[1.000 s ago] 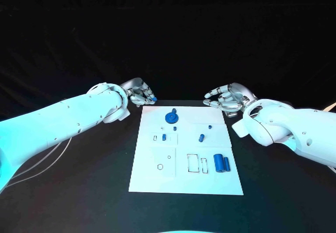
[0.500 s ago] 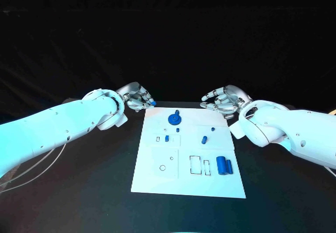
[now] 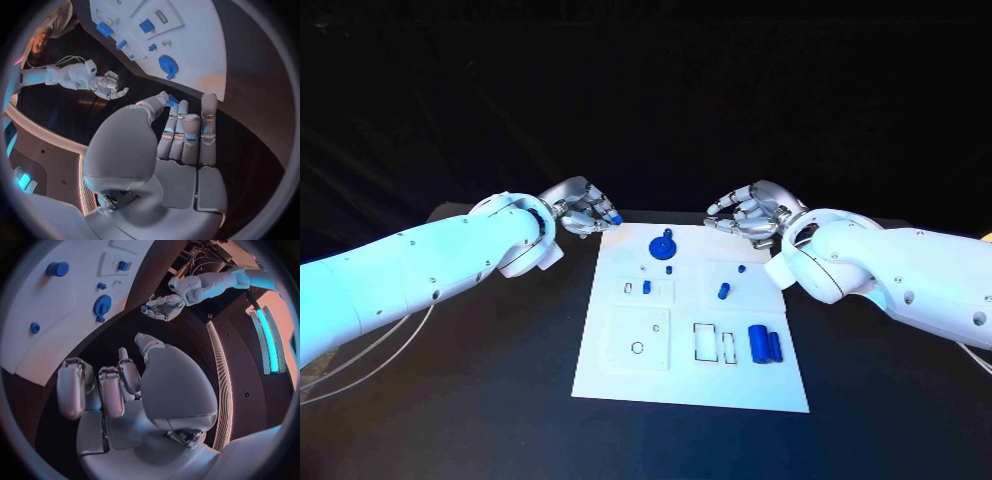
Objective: Assemble the parts on the task board
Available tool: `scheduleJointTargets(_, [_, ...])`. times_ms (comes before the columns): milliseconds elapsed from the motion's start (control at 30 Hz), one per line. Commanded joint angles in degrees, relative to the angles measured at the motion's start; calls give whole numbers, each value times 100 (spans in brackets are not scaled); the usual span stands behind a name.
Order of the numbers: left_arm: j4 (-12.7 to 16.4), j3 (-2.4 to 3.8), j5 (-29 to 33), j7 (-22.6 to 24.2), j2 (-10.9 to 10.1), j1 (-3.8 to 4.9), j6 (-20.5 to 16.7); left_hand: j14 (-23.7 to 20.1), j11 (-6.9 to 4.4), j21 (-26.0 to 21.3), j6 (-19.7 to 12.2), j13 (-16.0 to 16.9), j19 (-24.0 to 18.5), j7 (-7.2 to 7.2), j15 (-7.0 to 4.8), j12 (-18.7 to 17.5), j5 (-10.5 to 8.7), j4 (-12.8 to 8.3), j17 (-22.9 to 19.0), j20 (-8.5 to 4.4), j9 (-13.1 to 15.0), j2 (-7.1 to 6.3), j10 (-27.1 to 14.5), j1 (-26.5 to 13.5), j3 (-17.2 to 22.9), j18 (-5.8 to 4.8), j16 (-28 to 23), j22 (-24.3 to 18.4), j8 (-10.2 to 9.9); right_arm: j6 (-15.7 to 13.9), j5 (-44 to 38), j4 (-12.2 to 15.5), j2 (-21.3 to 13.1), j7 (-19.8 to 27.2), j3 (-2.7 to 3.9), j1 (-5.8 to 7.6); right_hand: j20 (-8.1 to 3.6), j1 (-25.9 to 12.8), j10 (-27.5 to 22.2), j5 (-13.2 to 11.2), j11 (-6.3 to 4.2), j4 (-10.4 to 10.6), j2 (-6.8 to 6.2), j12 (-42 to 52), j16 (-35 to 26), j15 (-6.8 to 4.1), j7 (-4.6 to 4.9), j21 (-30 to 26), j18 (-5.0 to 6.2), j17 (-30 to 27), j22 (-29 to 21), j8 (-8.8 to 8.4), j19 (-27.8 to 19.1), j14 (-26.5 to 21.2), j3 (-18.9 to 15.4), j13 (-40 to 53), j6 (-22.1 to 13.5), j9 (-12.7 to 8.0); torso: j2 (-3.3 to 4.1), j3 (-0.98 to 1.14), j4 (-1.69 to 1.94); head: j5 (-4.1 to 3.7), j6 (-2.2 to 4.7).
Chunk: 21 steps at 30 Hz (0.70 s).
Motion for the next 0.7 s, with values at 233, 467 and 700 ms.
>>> scheduleJointTargets(233, [146,1,-35,86,-33,-110,-112,71,4,125,131,80,66,9,-16,64,50,14,103,-1,33,98,70,-60,206,-76,91,107,212,65,-75,-103,228,-168,-6,0,-52,-227,32,-72,-33,-9,-20,29,-74,-82,-17,-72,93,981,749,146,19,439,233,254,45,-23,10,16,-1,6,28])
scheduleJointTargets(467, [213,1,-115,135,-45,-151,-208,81,0,137,136,82,79,8,-19,66,52,11,114,-3,34,94,76,-58,209,-78,93,120,215,56,-83,-225,437,-306,-14,0,-59,-259,73,-71,-45,0,-4,60,-78,-92,-32,-59,90,974,759,173,29,439,254,283,102,-26,12,14,-3,4,55])
scheduleJointTargets(700, [255,-2,-244,185,-29,-193,-309,83,-1,150,138,82,92,7,-20,66,53,9,111,-5,34,90,79,-57,210,-81,92,135,216,157,43,-465,771,-599,-16,1,-72,-330,131,-76,-64,30,12,102,-68,-108,-54,-23,82,992,785,195,51,445,270,323,165,-37,14,18,-6,13,65])
